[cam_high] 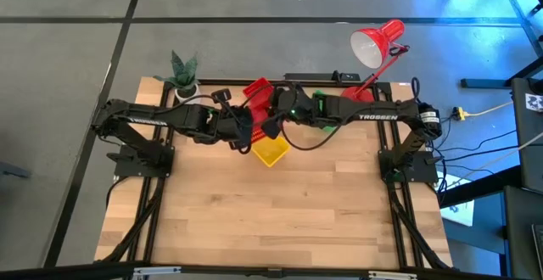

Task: Stack baskets by color
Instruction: Stack the red bin on the red bin

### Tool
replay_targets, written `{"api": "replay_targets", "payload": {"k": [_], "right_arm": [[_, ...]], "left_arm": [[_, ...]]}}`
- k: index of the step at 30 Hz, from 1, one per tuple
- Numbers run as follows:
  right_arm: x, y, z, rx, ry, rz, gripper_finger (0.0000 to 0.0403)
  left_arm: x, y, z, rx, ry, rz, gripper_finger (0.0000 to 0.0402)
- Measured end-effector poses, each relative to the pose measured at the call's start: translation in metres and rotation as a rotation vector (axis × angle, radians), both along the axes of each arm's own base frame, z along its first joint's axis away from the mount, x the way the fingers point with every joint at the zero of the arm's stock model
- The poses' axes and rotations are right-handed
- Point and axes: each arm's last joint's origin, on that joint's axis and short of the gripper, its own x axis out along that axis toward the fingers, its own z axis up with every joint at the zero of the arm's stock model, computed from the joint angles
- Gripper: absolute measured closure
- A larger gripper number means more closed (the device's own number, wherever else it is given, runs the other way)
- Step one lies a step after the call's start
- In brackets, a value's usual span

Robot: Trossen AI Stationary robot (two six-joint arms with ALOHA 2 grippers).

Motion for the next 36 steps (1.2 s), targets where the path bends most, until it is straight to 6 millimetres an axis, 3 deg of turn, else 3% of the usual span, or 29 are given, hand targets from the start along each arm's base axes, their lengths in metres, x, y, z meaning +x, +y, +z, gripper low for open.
{"api": "replay_targets", "payload": {"k": [7,21,28,36], "right_arm": [[-0.008,0.013,0.013,0.042,-0.030,0.088,0.0258],[-0.053,0.038,0.070,-0.060,-0.139,0.228,0.0257],[-0.074,0.051,0.086,-0.227,-0.087,0.357,0.0257],[-0.101,0.066,0.090,-0.373,0.065,0.510,0.0257]], "left_arm": [[-0.008,0.004,0.002,0.002,0.034,0.011,0.0401],[-0.045,0.022,0.034,-0.020,-0.135,0.119,0.0401],[-0.047,0.049,0.037,-0.206,-0.427,0.396,0.0401],[-0.028,0.096,0.017,-0.447,-0.560,0.608,0.0401]]}}
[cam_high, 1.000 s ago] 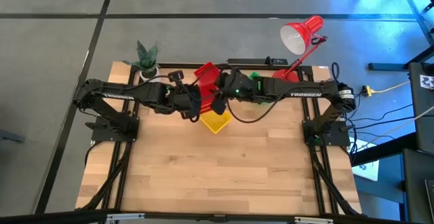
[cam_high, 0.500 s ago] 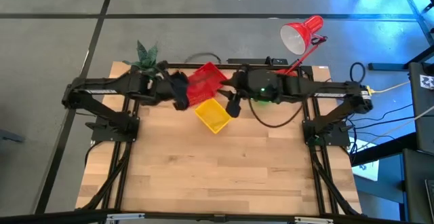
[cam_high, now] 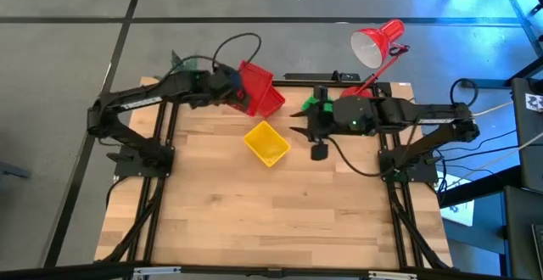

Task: Stack baskets by color
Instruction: Stack the red bin on the red bin

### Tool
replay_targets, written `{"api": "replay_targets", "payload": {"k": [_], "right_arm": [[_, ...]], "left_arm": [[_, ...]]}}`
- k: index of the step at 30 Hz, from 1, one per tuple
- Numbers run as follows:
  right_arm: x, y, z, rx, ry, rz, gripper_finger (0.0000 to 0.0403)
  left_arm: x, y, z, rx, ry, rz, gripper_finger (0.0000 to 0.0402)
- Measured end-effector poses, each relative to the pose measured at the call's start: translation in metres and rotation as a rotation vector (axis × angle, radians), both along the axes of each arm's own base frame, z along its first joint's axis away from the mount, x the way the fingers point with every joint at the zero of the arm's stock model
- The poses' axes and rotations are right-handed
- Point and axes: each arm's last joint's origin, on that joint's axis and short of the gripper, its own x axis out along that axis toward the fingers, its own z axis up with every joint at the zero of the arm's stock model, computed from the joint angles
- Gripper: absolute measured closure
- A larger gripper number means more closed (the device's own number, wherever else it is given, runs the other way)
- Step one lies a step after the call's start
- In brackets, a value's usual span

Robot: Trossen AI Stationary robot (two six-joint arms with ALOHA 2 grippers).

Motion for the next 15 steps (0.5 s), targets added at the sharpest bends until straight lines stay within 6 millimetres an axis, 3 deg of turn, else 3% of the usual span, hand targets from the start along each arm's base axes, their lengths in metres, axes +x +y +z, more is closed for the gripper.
{"api": "replay_targets", "payload": {"k": [6,15], "right_arm": [[-0.020,0.000,0.007,-0.125,0.031,-0.082,0.0257],[-0.033,-0.011,0.014,-0.374,0.064,-0.395,0.0257]], "left_arm": [[0.019,0.033,-0.019,-0.111,-0.119,0.116,0.0401],[0.055,0.066,-0.062,-0.231,-0.260,0.319,0.0401]]}}
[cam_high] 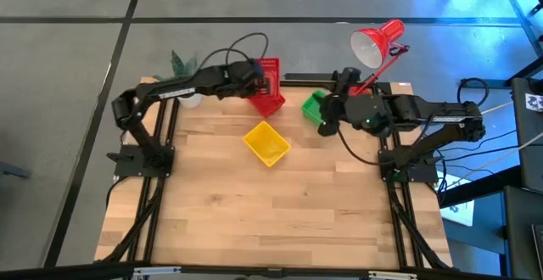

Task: Stack baskets by color
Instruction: Stack the red bin on the red bin

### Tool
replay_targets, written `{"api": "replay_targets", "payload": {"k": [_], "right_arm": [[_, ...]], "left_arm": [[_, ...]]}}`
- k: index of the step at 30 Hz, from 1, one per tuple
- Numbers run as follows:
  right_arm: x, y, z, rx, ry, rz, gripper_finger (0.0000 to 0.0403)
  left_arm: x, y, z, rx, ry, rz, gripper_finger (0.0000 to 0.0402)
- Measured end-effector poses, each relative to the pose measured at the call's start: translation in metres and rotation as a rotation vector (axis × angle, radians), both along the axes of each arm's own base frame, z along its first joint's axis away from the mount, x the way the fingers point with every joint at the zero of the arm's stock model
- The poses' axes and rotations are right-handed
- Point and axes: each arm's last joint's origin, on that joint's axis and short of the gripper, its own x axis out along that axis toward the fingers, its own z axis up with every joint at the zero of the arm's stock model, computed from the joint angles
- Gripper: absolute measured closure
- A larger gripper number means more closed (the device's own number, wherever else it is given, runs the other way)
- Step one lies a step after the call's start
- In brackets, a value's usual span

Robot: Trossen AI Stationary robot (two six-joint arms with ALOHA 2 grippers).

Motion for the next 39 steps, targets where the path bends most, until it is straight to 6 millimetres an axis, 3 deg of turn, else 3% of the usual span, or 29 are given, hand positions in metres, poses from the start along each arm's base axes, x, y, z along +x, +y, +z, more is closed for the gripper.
{"api": "replay_targets", "payload": {"k": [7,11,22,39], "right_arm": [[-0.002,-0.002,0.000,-0.078,0.040,-0.074,0.0257],[-0.004,-0.002,-0.003,-0.081,0.073,-0.070,0.0257],[-0.004,-0.002,-0.004,-0.079,0.087,-0.066,0.0257],[-0.004,-0.002,-0.004,-0.078,0.084,-0.066,0.0257]], "left_arm": [[0.019,0.011,-0.048,-0.188,-0.025,0.200,0.0401],[0.023,0.015,-0.063,-0.240,-0.037,0.274,0.0401],[0.016,0.031,-0.065,-0.260,-0.083,0.379,0.0401],[0.022,0.032,-0.069,-0.315,-0.138,0.361,0.0401]]}}
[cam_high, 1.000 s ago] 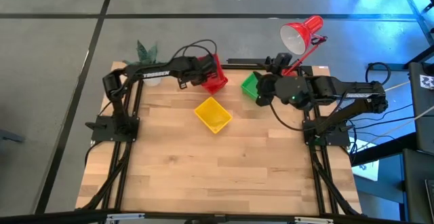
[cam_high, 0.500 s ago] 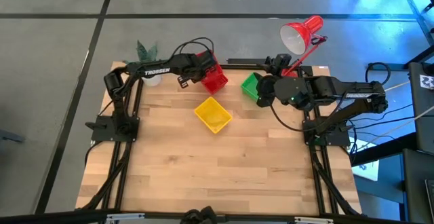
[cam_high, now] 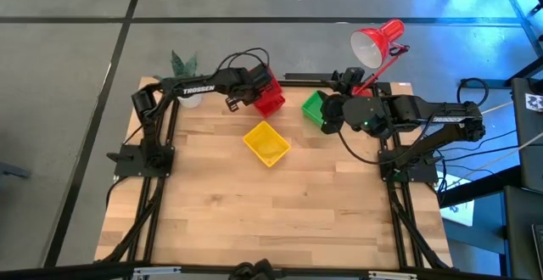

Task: Stack baskets by color
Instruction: Stack the red bin on the red bin

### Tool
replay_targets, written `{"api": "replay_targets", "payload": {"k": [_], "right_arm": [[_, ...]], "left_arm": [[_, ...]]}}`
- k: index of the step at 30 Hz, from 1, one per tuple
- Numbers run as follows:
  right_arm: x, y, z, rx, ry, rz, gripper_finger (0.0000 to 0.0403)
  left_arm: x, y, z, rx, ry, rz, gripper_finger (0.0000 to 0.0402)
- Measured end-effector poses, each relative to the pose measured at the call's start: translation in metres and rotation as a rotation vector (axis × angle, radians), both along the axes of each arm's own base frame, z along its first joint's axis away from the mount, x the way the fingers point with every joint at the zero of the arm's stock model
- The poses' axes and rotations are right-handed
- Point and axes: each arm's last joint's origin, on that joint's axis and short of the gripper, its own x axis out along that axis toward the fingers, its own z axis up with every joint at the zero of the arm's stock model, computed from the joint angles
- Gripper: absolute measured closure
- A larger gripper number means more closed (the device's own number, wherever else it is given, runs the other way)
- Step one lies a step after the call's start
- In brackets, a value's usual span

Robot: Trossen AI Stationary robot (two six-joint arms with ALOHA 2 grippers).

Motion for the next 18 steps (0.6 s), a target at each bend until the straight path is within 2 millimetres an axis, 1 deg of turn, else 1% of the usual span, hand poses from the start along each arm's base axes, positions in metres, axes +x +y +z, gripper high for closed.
{"api": "replay_targets", "payload": {"k": [4,6,18], "right_arm": [[0.0000,0.0000,0.0000,0.000,0.000,0.000,0.0257],[0.0000,0.0000,-0.0001,0.000,0.000,0.000,0.0257],[0.0000,0.0000,-0.0001,0.000,0.000,0.000,0.0257]], "left_arm": [[0.0040,-0.0019,-0.0042,-0.016,-0.005,-0.017,0.0401],[0.0030,-0.0030,-0.0071,-0.036,0.016,-0.032,0.0401],[0.0046,-0.0050,-0.0060,-0.005,0.023,-0.029,0.0401]]}}
